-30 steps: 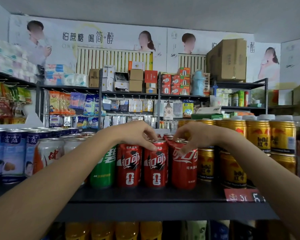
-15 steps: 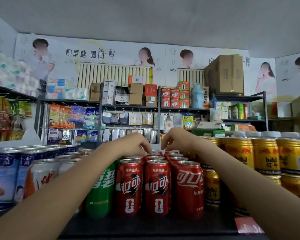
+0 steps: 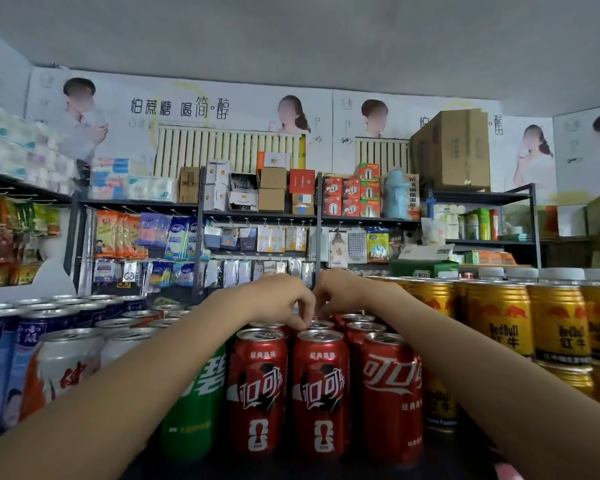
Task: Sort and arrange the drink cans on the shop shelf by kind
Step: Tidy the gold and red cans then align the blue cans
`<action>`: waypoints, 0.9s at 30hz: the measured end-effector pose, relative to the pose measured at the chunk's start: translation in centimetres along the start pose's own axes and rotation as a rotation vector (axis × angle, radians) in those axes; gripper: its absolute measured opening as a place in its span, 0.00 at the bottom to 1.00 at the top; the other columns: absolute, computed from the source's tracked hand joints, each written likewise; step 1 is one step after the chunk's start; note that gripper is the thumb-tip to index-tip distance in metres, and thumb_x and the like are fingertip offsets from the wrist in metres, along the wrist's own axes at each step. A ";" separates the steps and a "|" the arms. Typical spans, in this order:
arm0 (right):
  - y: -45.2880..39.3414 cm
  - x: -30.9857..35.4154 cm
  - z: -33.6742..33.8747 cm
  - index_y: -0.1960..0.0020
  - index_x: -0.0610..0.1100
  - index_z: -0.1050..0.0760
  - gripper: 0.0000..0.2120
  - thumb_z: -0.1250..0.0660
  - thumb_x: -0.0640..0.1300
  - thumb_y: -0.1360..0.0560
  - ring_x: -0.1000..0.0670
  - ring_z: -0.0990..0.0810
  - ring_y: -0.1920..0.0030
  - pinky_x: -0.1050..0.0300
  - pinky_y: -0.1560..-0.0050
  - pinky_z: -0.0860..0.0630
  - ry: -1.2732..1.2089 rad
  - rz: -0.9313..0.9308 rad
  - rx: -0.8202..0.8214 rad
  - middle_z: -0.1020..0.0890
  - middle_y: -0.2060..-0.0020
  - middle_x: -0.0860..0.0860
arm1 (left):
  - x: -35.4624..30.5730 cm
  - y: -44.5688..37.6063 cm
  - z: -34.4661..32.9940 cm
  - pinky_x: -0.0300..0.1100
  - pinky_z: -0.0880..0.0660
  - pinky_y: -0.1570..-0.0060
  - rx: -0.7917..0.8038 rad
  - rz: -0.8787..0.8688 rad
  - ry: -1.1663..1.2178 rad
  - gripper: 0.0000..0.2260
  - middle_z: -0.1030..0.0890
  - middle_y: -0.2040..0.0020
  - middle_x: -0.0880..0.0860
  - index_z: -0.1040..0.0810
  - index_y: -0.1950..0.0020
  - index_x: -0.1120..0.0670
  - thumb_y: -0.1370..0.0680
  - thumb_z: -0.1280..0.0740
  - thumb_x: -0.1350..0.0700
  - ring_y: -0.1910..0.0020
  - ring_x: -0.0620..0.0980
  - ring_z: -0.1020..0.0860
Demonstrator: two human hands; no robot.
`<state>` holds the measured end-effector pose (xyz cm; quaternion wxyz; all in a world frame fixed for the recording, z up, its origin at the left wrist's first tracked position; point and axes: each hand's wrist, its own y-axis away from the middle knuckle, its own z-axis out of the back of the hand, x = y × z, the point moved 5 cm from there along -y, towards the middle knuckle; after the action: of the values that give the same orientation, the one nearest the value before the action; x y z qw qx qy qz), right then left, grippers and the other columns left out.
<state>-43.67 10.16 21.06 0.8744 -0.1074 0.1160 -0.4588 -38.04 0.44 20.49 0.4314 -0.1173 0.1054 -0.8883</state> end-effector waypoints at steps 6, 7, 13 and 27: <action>0.6 -0.3 -0.2 0.52 0.39 0.19 0.06 0.32 0.37 0.28 0.55 0.25 0.61 0.67 0.64 0.31 -0.001 -0.036 -0.013 0.18 0.57 0.48 | 0.5 0.0 -0.5 0.37 0.31 0.53 -0.016 0.020 0.122 0.02 0.22 0.56 0.45 0.20 0.56 0.49 0.27 0.30 0.57 0.55 0.42 0.26; 0.4 -0.1 -0.3 0.52 0.39 0.19 0.06 0.32 0.37 0.28 0.54 0.25 0.62 0.67 0.64 0.32 -0.006 -0.042 -0.004 0.18 0.57 0.47 | 0.5 0.0 -0.5 0.35 0.31 0.53 -0.018 0.023 0.137 0.03 0.21 0.55 0.45 0.20 0.55 0.50 0.27 0.30 0.57 0.55 0.41 0.25; 1.6 0.5 0.9 0.49 0.40 0.20 0.08 0.33 0.35 0.27 0.56 0.24 0.59 0.67 0.57 0.30 -0.082 -0.075 0.030 0.22 0.58 0.53 | 1.6 1.7 -0.2 0.27 0.32 0.56 -0.059 0.088 0.288 0.07 0.20 0.51 0.45 0.20 0.49 0.53 0.25 0.33 0.61 0.52 0.40 0.24; 13.5 2.2 4.7 0.41 0.46 0.24 0.19 0.30 0.51 0.30 0.55 0.25 0.46 0.59 0.42 0.29 -0.268 -0.159 0.187 0.22 0.48 0.56 | -4.0 4.5 -0.2 0.36 0.35 0.42 0.135 0.058 0.264 0.25 0.28 0.35 0.48 0.30 0.32 0.52 0.27 0.32 0.44 0.41 0.43 0.29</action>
<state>-30.53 16.27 21.32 0.8493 -0.0943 -0.0535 -0.5167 -32.36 0.90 18.51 0.4464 0.0329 0.1044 -0.8881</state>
